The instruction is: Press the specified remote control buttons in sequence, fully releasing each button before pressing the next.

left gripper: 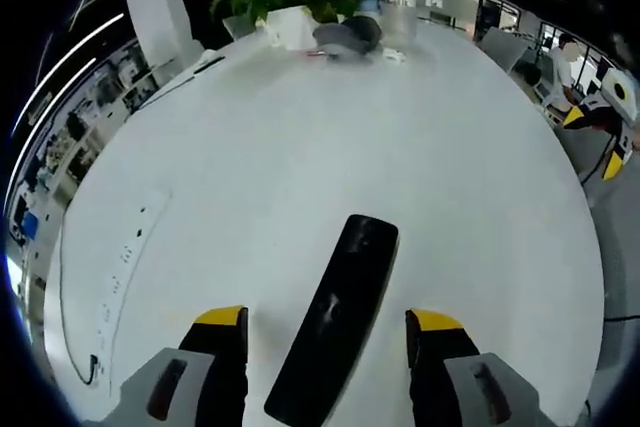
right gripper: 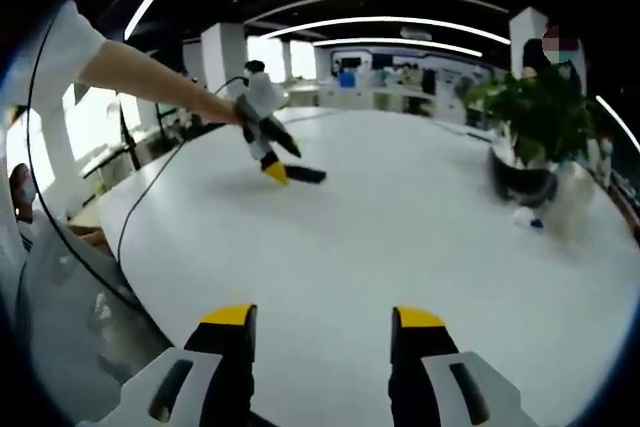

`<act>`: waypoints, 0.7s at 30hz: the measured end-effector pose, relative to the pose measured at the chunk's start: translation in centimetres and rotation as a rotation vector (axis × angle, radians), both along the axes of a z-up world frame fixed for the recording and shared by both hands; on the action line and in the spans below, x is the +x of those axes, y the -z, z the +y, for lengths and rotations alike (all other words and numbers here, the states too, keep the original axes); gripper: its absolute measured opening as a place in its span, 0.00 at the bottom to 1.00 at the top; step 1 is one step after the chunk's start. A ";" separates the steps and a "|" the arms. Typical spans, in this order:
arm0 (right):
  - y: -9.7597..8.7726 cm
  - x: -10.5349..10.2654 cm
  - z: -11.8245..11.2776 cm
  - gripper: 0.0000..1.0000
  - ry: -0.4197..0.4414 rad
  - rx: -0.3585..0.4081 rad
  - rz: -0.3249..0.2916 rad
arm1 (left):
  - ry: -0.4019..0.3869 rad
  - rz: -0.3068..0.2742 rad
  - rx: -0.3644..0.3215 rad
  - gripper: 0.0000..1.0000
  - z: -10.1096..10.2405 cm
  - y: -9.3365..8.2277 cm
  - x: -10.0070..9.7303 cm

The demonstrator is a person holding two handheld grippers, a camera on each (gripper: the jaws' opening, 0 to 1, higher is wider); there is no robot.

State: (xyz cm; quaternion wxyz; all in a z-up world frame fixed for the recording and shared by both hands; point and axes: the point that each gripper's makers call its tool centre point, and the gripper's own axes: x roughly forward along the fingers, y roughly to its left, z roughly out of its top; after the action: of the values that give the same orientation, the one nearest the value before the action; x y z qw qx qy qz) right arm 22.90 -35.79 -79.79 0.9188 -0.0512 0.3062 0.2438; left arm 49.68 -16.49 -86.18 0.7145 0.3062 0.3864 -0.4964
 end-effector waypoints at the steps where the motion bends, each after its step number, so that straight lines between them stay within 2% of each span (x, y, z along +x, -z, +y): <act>1: 0.0 0.0 0.0 0.52 0.001 -0.001 -0.001 | 0.000 0.005 0.002 0.58 0.0 0.0 -0.1; 3: 0.0 0.0 -0.1 0.52 0.004 0.002 -0.001 | -0.001 0.010 0.002 0.52 0.0 0.0 -0.3; 4: 0.0 0.0 -0.1 0.52 0.007 0.006 -0.002 | 0.001 0.023 0.001 0.35 -0.1 0.0 -0.5; 7: 0.0 0.0 -0.1 0.52 0.005 0.003 -0.003 | 0.041 0.016 0.023 0.32 -0.1 0.0 -1.0; 8: 0.0 0.0 0.0 0.52 0.005 0.003 -0.003 | 0.051 0.012 0.035 0.28 0.1 0.0 -0.9; 9: 0.0 0.1 0.0 0.52 0.005 0.004 -0.003 | 0.073 0.015 0.051 0.27 0.2 0.1 -1.1; 14: -0.1 0.1 0.0 0.51 0.007 0.004 -0.004 | 0.062 0.011 0.046 0.27 0.2 0.1 -0.8; 21: -0.1 0.1 0.0 0.51 0.006 0.005 -0.006 | 0.069 0.024 0.049 0.25 0.3 0.2 -1.4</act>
State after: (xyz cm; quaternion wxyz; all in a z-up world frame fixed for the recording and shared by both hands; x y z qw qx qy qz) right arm 22.96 -35.82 -79.66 0.9207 -0.0487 0.3028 0.2415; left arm 48.25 -16.18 -86.33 0.6846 0.3307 0.3964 -0.5147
